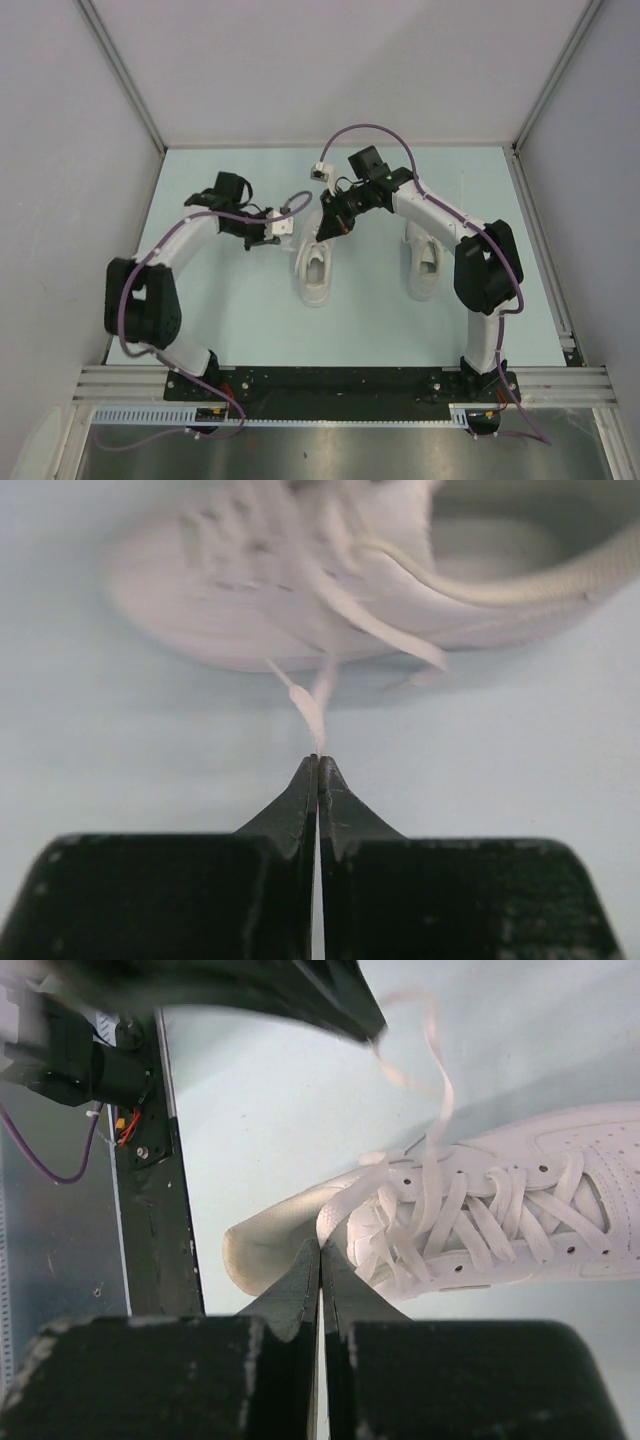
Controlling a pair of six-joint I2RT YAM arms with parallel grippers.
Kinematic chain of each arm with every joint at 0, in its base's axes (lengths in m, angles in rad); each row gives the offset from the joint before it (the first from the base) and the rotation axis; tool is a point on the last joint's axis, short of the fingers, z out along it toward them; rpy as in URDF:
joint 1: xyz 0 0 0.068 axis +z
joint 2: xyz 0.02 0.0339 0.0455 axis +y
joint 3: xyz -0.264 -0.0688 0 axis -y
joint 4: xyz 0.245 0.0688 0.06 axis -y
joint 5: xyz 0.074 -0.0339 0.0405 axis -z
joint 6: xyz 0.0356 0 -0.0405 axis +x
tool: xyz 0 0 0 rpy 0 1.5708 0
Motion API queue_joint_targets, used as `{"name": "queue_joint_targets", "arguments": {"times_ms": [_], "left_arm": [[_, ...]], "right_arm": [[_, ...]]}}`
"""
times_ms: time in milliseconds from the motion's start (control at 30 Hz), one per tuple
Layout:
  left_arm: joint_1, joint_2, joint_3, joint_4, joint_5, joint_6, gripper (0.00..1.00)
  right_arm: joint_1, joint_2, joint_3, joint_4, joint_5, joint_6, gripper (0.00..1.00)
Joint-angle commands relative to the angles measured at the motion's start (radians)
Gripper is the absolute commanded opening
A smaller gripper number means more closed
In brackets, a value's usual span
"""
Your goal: Tie the shoes
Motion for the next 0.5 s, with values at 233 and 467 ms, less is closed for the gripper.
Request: {"name": "queue_joint_targets", "arguments": {"times_ms": [233,467], "left_arm": [[-0.003,-0.383,0.05,0.072,0.288,-0.355,0.0],[-0.166,-0.526,-0.001,0.081,0.334,-0.503,0.0]], "right_arm": [[0.0,-0.014,0.002,0.096,0.028,0.065,0.0],[-0.002,-0.008,-0.006,0.148,0.035,0.114,0.0]]}}
